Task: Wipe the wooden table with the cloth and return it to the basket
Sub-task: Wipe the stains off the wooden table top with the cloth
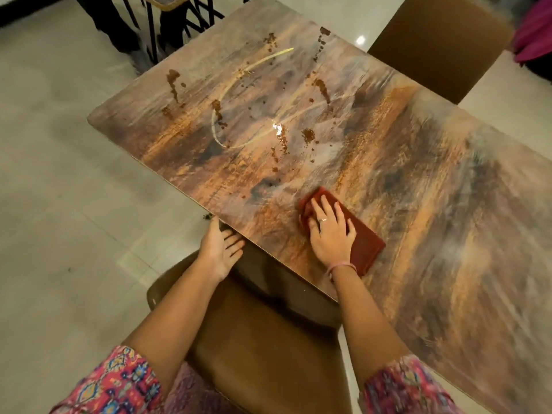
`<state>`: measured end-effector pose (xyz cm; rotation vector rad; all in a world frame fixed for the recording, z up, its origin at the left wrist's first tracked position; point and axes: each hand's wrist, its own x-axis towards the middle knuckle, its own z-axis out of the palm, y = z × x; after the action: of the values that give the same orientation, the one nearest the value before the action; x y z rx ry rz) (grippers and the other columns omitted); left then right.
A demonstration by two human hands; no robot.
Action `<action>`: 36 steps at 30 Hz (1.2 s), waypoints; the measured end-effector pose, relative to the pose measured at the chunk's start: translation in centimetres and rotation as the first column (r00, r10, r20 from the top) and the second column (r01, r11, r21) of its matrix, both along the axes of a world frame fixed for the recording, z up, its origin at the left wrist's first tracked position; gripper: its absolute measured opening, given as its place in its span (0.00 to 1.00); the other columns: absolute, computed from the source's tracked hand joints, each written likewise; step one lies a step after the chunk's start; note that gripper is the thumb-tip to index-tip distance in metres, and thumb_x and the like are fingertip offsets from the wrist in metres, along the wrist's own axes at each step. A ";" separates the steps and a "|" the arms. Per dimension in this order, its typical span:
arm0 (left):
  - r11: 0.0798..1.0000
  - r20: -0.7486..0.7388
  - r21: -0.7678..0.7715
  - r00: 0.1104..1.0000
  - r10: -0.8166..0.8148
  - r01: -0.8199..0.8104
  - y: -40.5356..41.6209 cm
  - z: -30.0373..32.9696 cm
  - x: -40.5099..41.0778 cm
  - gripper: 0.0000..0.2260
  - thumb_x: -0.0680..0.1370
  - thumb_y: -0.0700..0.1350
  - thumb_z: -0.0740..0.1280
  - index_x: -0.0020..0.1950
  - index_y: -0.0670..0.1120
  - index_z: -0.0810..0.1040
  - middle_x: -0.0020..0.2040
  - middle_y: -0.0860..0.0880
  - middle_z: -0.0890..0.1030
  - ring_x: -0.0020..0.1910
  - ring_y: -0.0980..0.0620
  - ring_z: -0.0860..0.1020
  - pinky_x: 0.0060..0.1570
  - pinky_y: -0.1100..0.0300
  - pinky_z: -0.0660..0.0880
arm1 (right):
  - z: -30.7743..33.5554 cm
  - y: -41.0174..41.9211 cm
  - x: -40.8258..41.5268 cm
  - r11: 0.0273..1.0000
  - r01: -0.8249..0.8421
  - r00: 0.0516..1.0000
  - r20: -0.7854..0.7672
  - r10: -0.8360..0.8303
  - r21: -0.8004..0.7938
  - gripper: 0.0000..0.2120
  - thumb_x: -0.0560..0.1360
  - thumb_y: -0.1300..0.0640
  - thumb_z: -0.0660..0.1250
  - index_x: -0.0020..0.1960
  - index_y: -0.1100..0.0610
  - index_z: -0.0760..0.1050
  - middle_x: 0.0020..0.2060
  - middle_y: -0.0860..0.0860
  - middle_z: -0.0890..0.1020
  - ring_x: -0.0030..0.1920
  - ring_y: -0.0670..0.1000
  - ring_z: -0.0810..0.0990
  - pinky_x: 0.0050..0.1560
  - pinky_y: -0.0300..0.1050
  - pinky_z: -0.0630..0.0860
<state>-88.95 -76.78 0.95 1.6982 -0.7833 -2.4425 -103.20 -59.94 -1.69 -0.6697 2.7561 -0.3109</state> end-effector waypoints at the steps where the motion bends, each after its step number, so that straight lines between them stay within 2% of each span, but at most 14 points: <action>1: 1.000 -0.012 0.022 1.000 -0.004 0.004 -0.8 -0.1 0.0 0.31 0.81 0.61 0.52 0.74 0.40 0.63 0.70 0.41 0.70 0.69 0.44 0.68 0.68 0.52 0.63 | 0.2 -2.1 -1.0 0.998 0.065 0.998 0.005 -0.065 -0.001 0.23 0.82 0.48 0.53 0.76 0.40 0.56 0.77 0.41 0.54 0.77 0.47 0.49 0.73 0.56 0.49; 4: 0.997 -0.033 0.083 0.999 0.000 0.003 -3.7 -0.6 -0.5 0.30 0.80 0.61 0.55 0.74 0.42 0.63 0.69 0.42 0.72 0.68 0.45 0.70 0.68 0.53 0.64 | 0.6 -8.6 -0.5 0.992 0.125 0.992 0.014 -0.124 -0.020 0.24 0.82 0.48 0.53 0.77 0.41 0.55 0.78 0.42 0.53 0.77 0.48 0.48 0.73 0.57 0.47; 7: 0.991 -0.029 0.126 0.999 0.040 -0.036 -7.3 -1.1 -1.0 0.27 0.80 0.61 0.55 0.71 0.44 0.68 0.66 0.42 0.74 0.62 0.45 0.74 0.63 0.53 0.68 | -0.1 -13.3 5.2 0.995 -0.069 0.998 -0.009 0.068 -0.066 0.24 0.81 0.49 0.53 0.76 0.40 0.55 0.77 0.40 0.54 0.77 0.47 0.49 0.73 0.55 0.48; 9: 0.988 -0.027 0.139 0.997 0.067 -0.062 -9.3 -1.5 -1.2 0.28 0.79 0.62 0.54 0.71 0.45 0.69 0.65 0.41 0.75 0.60 0.45 0.75 0.62 0.53 0.71 | -0.3 -13.2 9.4 0.980 -0.178 0.983 0.030 0.181 -0.087 0.24 0.81 0.49 0.52 0.76 0.39 0.54 0.77 0.38 0.54 0.77 0.44 0.47 0.72 0.52 0.47; 12: 0.981 -0.059 0.176 0.994 0.088 -0.077 -11.4 -2.4 -1.2 0.31 0.79 0.64 0.53 0.76 0.46 0.61 0.70 0.41 0.70 0.66 0.44 0.72 0.67 0.50 0.68 | -0.5 -10.9 11.2 0.980 -0.179 0.980 0.078 0.185 -0.082 0.23 0.81 0.46 0.49 0.75 0.35 0.52 0.75 0.33 0.49 0.76 0.39 0.42 0.71 0.47 0.44; 15: 0.981 -0.094 0.189 0.994 0.061 -0.043 -11.6 -3.2 -0.5 0.33 0.79 0.65 0.52 0.77 0.46 0.58 0.72 0.43 0.67 0.69 0.44 0.69 0.68 0.49 0.65 | -0.1 -10.0 7.7 0.994 -0.095 0.995 0.029 0.097 -0.044 0.23 0.81 0.46 0.51 0.74 0.36 0.56 0.75 0.34 0.51 0.75 0.40 0.46 0.71 0.47 0.47; 17: 0.982 -0.114 0.190 0.993 0.019 0.003 -11.8 -3.8 0.1 0.33 0.78 0.66 0.52 0.77 0.46 0.59 0.71 0.43 0.69 0.69 0.44 0.69 0.66 0.50 0.66 | 0.0 -11.5 3.7 0.998 0.059 0.998 0.012 -0.059 -0.010 0.22 0.82 0.48 0.53 0.75 0.37 0.57 0.76 0.37 0.53 0.77 0.43 0.48 0.72 0.51 0.47; 21: 0.986 -0.130 0.166 0.992 -0.007 0.028 -12.2 -4.5 0.6 0.32 0.78 0.65 0.52 0.75 0.45 0.61 0.58 0.45 0.77 0.61 0.47 0.75 0.58 0.53 0.71 | 0.3 -17.0 0.1 0.926 0.378 0.926 0.006 -0.378 0.003 0.24 0.82 0.47 0.52 0.77 0.42 0.53 0.78 0.43 0.52 0.78 0.49 0.48 0.73 0.56 0.47; 23: 0.990 -0.126 0.136 0.992 -0.027 0.045 -12.1 -4.6 0.7 0.32 0.78 0.65 0.52 0.74 0.45 0.63 0.55 0.46 0.78 0.55 0.49 0.77 0.55 0.55 0.73 | -0.1 -19.3 3.3 0.961 0.273 0.962 -0.004 -0.273 -0.032 0.24 0.82 0.47 0.51 0.77 0.43 0.51 0.78 0.43 0.51 0.78 0.50 0.47 0.73 0.57 0.48; 26: 0.991 -0.103 0.098 0.992 -0.076 0.086 -11.7 -4.9 0.8 0.30 0.77 0.68 0.51 0.67 0.48 0.72 0.53 0.49 0.80 0.54 0.50 0.77 0.50 0.55 0.75 | -0.5 -19.1 10.8 0.992 -0.097 0.994 0.039 0.100 -0.077 0.25 0.81 0.47 0.49 0.77 0.39 0.49 0.77 0.38 0.50 0.77 0.45 0.46 0.71 0.52 0.50; 29: 0.995 -0.078 0.081 0.995 -0.058 0.065 -11.5 -5.0 0.3 0.31 0.77 0.67 0.50 0.68 0.47 0.71 0.60 0.45 0.78 0.55 0.48 0.77 0.52 0.54 0.74 | -0.3 -15.1 10.4 0.977 -0.195 0.977 0.069 0.201 -0.092 0.25 0.80 0.43 0.47 0.75 0.33 0.46 0.75 0.31 0.44 0.75 0.38 0.42 0.67 0.47 0.52; 31: 0.998 -0.067 0.063 0.998 -0.019 0.024 -11.4 -4.8 0.0 0.33 0.78 0.66 0.49 0.72 0.43 0.66 0.63 0.41 0.76 0.52 0.48 0.78 0.53 0.53 0.74 | 0.0 -12.5 5.7 0.994 -0.103 0.994 0.022 0.104 -0.040 0.24 0.80 0.41 0.48 0.75 0.33 0.47 0.75 0.32 0.46 0.74 0.37 0.44 0.65 0.50 0.55; 33: 0.999 -0.061 0.039 0.998 -0.007 0.010 -11.3 -4.8 -0.2 0.33 0.78 0.65 0.49 0.73 0.43 0.64 0.64 0.40 0.75 0.51 0.48 0.78 0.54 0.52 0.74 | 0.3 -10.7 -0.4 0.993 0.120 0.993 0.000 -0.120 0.007 0.24 0.81 0.42 0.50 0.76 0.37 0.50 0.76 0.36 0.50 0.76 0.42 0.48 0.69 0.55 0.54; 36: 1.000 -0.056 -0.004 0.998 -0.007 0.007 -10.9 -4.9 -0.4 0.32 0.78 0.66 0.49 0.74 0.46 0.62 0.64 0.42 0.74 0.55 0.47 0.76 0.53 0.53 0.74 | 0.5 -11.1 -6.0 0.872 0.489 0.872 -0.033 -0.488 0.030 0.24 0.82 0.44 0.49 0.77 0.40 0.52 0.78 0.42 0.53 0.77 0.49 0.50 0.70 0.58 0.52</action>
<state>-89.36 -87.73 -3.93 1.6203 -0.7888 -2.4795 -109.15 -71.04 -1.19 0.0533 2.9108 -0.3539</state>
